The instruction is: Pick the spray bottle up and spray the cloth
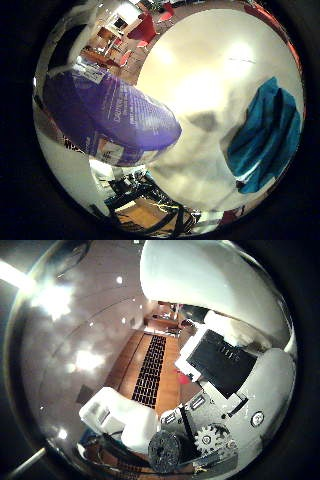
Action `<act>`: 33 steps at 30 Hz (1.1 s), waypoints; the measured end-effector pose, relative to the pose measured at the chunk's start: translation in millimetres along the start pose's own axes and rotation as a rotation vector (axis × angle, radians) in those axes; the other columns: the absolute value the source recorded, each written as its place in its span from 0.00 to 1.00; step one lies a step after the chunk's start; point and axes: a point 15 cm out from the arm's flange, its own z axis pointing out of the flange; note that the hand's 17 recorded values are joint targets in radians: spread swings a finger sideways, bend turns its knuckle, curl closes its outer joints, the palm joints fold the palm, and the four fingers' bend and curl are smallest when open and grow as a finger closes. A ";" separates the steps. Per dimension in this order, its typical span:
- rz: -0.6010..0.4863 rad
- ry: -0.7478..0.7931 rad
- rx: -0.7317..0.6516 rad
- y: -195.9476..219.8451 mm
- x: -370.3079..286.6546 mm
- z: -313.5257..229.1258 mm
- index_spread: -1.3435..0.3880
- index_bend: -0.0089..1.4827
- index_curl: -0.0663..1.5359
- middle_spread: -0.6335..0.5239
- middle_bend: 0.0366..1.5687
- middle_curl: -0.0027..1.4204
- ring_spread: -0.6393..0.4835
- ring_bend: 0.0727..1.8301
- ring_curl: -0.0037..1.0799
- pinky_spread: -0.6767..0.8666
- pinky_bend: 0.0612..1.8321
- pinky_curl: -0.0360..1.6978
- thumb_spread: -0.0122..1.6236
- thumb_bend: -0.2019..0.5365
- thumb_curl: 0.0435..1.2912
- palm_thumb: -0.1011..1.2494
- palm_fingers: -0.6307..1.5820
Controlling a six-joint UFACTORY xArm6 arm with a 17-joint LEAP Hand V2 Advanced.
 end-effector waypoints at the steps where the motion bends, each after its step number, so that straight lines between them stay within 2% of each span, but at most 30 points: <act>1: 0.000 -0.001 -0.004 2.6 3.5 2.1 0.67 0.79 0.47 0.50 0.86 0.41 0.43 0.79 0.54 0.31 0.52 0.81 0.62 0.26 0.57 0.84 0.83; 9: 0.018 -0.007 -0.031 9.9 23.7 11.8 0.67 0.78 0.47 0.50 0.86 0.40 0.44 0.79 0.53 0.31 0.51 0.80 0.62 0.25 0.57 0.82 0.83; 12: 0.023 -0.012 -0.023 8.4 25.2 10.4 0.67 0.76 0.47 0.50 0.85 0.40 0.44 0.79 0.53 0.31 0.51 0.78 0.62 0.23 0.56 0.78 0.83; 16: 0.021 -0.013 -0.017 7.4 25.0 8.9 0.65 0.65 0.46 0.49 0.83 0.39 0.43 0.77 0.51 0.28 0.51 0.71 0.59 0.23 0.54 0.73 0.81; 19: 0.016 -0.007 -0.028 10.3 26.3 9.6 0.63 0.50 0.45 0.48 0.79 0.38 0.42 0.73 0.49 0.25 0.53 0.64 0.56 0.23 0.51 0.70 0.77; 21: 0.012 -0.006 -0.033 12.0 26.5 9.8 0.61 0.35 0.43 0.45 0.71 0.37 0.39 0.71 0.48 0.21 0.56 0.61 0.55 0.23 0.50 0.68 0.68; 23: 0.009 -0.005 -0.040 13.4 26.2 10.3 0.58 0.23 0.42 0.43 0.66 0.36 0.37 0.71 0.49 0.18 0.56 0.58 0.56 0.24 0.47 0.68 0.60; 25: -0.001 0.001 -0.059 17.9 26.7 10.4 0.56 0.19 0.40 0.42 0.60 0.36 0.36 0.70 0.49 0.17 0.53 0.56 0.60 0.24 0.45 0.66 0.52; 29: -0.014 0.004 -0.089 25.1 25.3 10.4 0.55 0.22 0.39 0.44 0.46 0.32 0.39 0.58 0.44 0.26 0.42 0.54 0.64 0.23 0.39 0.63 0.33; 33: -0.022 0.005 -0.084 23.4 22.0 8.4 0.56 0.21 0.35 0.50 0.37 0.29 0.50 0.45 0.36 0.47 0.33 0.48 0.65 0.24 0.36 0.61 0.28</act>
